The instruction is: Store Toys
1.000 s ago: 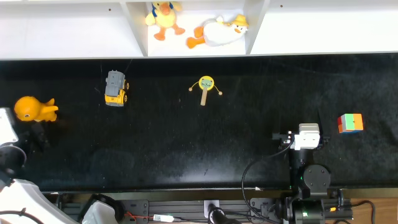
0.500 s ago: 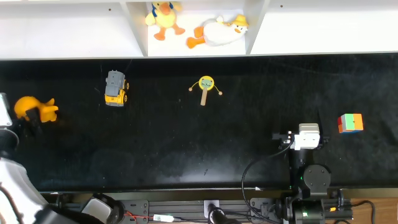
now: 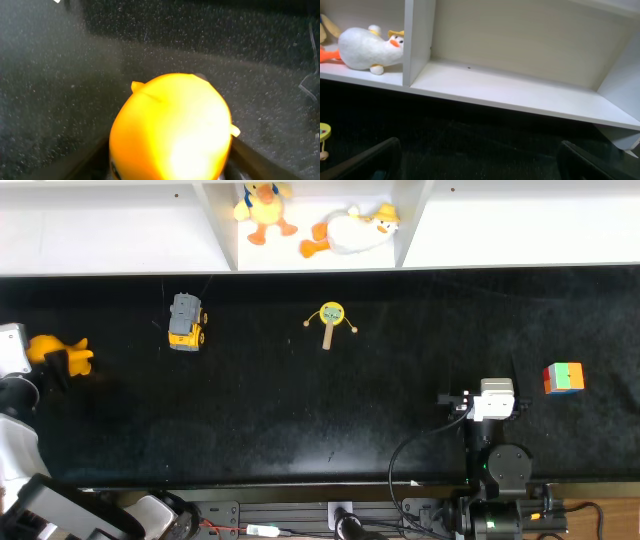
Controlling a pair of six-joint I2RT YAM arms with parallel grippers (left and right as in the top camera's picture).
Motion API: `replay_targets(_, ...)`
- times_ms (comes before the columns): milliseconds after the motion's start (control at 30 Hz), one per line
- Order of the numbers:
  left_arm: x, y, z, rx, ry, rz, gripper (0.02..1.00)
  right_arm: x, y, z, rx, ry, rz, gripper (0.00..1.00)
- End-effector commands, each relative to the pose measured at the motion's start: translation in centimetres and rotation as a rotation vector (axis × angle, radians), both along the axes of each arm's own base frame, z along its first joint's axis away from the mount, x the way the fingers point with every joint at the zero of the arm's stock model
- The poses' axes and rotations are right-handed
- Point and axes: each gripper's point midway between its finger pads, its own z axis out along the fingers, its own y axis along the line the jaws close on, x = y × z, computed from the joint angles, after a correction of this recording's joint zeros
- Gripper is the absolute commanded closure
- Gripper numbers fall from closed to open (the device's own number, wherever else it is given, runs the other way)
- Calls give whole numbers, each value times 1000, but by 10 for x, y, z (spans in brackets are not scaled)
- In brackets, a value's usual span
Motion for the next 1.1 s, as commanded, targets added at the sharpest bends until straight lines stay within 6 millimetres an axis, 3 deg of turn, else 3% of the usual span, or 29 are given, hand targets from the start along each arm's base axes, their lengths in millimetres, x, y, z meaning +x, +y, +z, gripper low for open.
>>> replay_targets(33, 6, 6, 6, 32, -14, -10, 667, 0, -1, -4, -3, 2, -6, 5)
replay_targets(100, 7, 7, 7, 34, -17, -10, 766, 0, -1, -4, -3, 2, -5, 5)
replay_targets(300, 1, -4, 21, -10, -30, 38, 912, 0, -1, -4, -3, 2, -6, 7)
replay_targets(467, -10, -12, 52, 32, -7, 141, 919, 0, -1, -4, -3, 2, -5, 5)
replay_targets(633, -5, -18, 78, 10, -40, 188, 919, 0, -1, -4, -3, 2, -6, 5)
replay_targets(1100, 50, -34, 145, 21, -283, 157, 921, 0, -1, -4, -3, 2, -5, 5)
